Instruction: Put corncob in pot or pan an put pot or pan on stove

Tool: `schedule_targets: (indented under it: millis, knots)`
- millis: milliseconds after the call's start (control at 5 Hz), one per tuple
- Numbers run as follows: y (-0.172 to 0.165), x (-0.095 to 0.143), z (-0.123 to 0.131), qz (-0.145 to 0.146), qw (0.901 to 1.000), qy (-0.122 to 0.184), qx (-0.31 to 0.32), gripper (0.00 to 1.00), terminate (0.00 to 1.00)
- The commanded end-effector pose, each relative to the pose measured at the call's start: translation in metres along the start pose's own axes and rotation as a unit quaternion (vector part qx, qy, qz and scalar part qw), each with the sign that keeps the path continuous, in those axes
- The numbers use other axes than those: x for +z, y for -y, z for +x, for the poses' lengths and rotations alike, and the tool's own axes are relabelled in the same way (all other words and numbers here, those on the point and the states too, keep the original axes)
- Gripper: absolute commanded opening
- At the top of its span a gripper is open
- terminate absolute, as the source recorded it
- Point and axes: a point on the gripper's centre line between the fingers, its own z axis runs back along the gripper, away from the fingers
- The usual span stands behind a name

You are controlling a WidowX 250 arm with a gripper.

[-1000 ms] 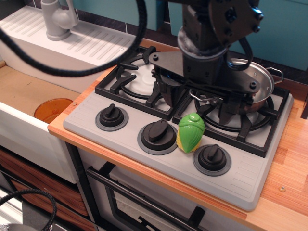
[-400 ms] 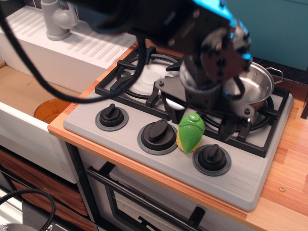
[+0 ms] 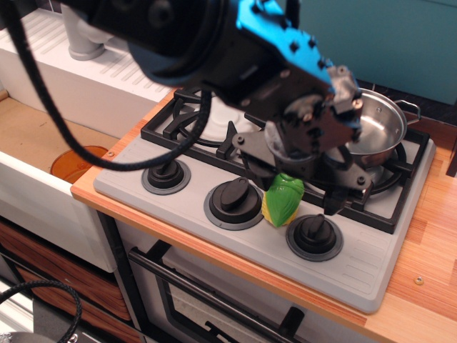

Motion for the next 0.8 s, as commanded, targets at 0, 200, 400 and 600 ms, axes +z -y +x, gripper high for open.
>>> schedule_targets:
  millis: [0,200,400,600]
  knots:
    - [-0.004,-0.011,0.004,-0.002,0.999,0.045,-0.004,1.0,0.0]
    - [-0.006,-0.015,0.003,-0.001,0.9983,0.058,-0.007,1.0,0.0]
    - [-0.005,-0.021,0.003,0.0,0.9974,0.072,-0.003,1.0,0.0]
    - [-0.005,-0.025,0.003,0.0,0.9969,0.078,-0.001,1.0,0.0]
